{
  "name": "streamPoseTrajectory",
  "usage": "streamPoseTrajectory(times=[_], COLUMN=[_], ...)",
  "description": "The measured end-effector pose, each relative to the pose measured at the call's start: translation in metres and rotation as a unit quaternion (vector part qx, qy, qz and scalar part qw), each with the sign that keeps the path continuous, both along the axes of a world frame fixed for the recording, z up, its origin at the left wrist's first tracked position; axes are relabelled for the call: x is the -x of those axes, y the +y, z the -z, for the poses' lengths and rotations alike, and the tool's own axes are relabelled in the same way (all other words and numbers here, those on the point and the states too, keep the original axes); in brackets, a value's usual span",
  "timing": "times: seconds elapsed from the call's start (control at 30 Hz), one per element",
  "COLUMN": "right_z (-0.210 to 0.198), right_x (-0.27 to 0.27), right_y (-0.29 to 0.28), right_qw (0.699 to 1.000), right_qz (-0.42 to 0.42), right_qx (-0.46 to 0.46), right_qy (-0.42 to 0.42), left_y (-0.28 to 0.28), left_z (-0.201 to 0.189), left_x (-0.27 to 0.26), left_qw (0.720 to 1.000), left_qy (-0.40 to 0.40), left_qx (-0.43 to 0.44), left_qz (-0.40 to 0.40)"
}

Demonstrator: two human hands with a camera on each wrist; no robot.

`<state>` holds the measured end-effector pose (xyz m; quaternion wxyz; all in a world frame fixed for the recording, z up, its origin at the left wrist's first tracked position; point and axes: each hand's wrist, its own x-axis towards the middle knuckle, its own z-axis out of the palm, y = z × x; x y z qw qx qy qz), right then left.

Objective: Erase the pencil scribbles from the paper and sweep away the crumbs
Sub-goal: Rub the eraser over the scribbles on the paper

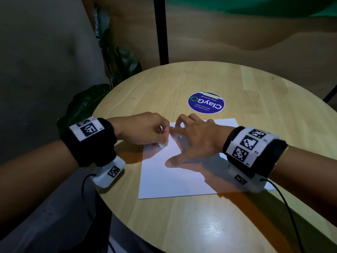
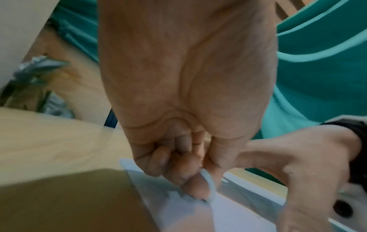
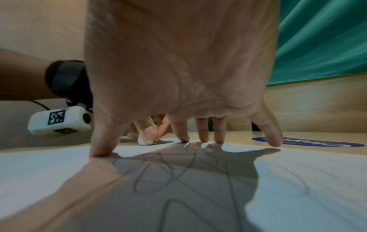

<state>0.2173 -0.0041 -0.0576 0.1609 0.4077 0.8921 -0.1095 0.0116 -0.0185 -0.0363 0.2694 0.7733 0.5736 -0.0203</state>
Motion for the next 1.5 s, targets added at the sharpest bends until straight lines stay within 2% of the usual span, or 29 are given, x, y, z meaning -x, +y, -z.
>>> streamPoseTrajectory(times=[0.2,0.33,0.47,0.57,0.7,0.8,0.9,1.03,1.13,1.27,1.37,1.5], right_z=[-0.006,-0.011,-0.013,-0.013,-0.012,-0.012,-0.014,-0.013,-0.01,-0.009,-0.01,-0.01], right_x=[-0.001,0.001,0.005,0.004,0.006,0.006,0.009,0.006,0.003,0.003,0.003,0.002], right_y=[-0.005,-0.013,-0.017,-0.016,-0.016,-0.017,-0.022,-0.017,-0.012,-0.011,-0.012,-0.012], right_qw=[1.0,0.998,0.997,0.997,0.997,0.997,0.997,0.996,0.996,0.995,0.995,0.995], right_qz=[0.007,-0.005,-0.006,-0.002,-0.004,0.003,0.001,-0.007,-0.002,-0.004,-0.001,0.007], right_qx=[-0.023,-0.05,-0.074,-0.074,-0.079,-0.072,-0.072,-0.088,-0.082,-0.1,-0.1,-0.095], right_qy=[-0.014,-0.026,-0.032,-0.025,-0.021,-0.022,-0.019,-0.015,0.024,0.02,0.024,0.013], left_y=[0.006,0.007,0.011,0.011,0.014,0.012,0.013,0.011,0.009,0.006,0.008,0.006], left_z=[-0.001,-0.001,0.0,0.0,0.0,0.0,-0.001,0.001,0.002,0.001,0.0,0.0], left_x=[0.005,0.003,0.01,0.009,0.016,0.011,0.013,0.012,0.013,0.009,0.011,0.007], left_qw=[0.996,0.998,0.994,0.997,0.994,0.998,0.995,0.998,0.996,0.999,0.997,1.0], left_qy=[0.017,-0.014,0.001,0.007,0.025,0.007,0.014,-0.001,-0.004,-0.022,0.002,-0.017], left_qx=[-0.065,-0.004,-0.072,-0.039,-0.072,-0.026,-0.07,-0.031,-0.067,0.011,-0.06,0.015], left_qz=[-0.066,-0.06,-0.088,-0.069,-0.077,-0.06,-0.074,-0.056,-0.064,-0.035,-0.043,-0.019])
